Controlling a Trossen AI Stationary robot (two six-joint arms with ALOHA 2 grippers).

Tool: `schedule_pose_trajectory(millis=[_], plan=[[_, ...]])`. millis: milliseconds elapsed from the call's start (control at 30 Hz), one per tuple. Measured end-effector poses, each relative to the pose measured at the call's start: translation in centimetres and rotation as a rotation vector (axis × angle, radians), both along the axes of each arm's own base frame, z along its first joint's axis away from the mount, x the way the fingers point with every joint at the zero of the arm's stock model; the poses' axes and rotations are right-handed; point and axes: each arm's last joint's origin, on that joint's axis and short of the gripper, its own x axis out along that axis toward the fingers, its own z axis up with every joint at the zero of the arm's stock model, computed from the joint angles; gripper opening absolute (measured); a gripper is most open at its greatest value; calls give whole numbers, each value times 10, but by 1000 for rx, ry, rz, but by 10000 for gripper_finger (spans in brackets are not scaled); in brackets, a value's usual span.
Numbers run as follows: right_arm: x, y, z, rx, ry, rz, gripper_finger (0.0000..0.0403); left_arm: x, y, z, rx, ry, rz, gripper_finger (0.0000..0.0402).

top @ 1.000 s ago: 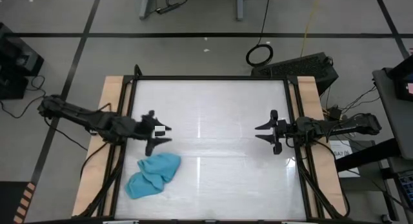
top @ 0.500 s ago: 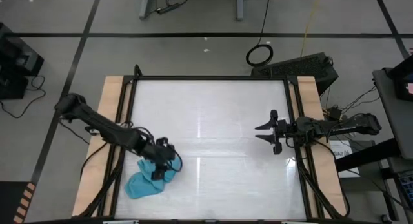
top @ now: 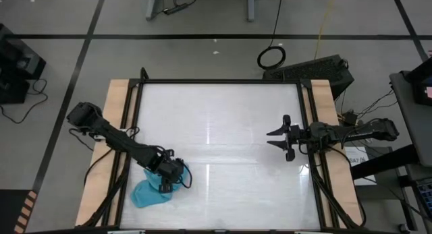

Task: Roll towel
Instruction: Roll the blue microfiber cloth

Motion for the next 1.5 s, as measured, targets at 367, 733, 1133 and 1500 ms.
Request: schedule_pose_trajectory(millis=[367, 733, 1133, 1500], plan=[[0, 0, 0, 0, 0, 0, 144, 27, -12, 44, 26, -195, -129, 9], [0, 0, 0, 0, 0, 0, 144, 56, -16, 130, 152, -462, -248, 4], [0, 0, 4, 5, -39, 0, 144, 75, 5, 213, 436, -752, -258, 3], [1, 0, 11, 163, -108, -4, 144, 86, 27, 205, 427, -646, -250, 2]])
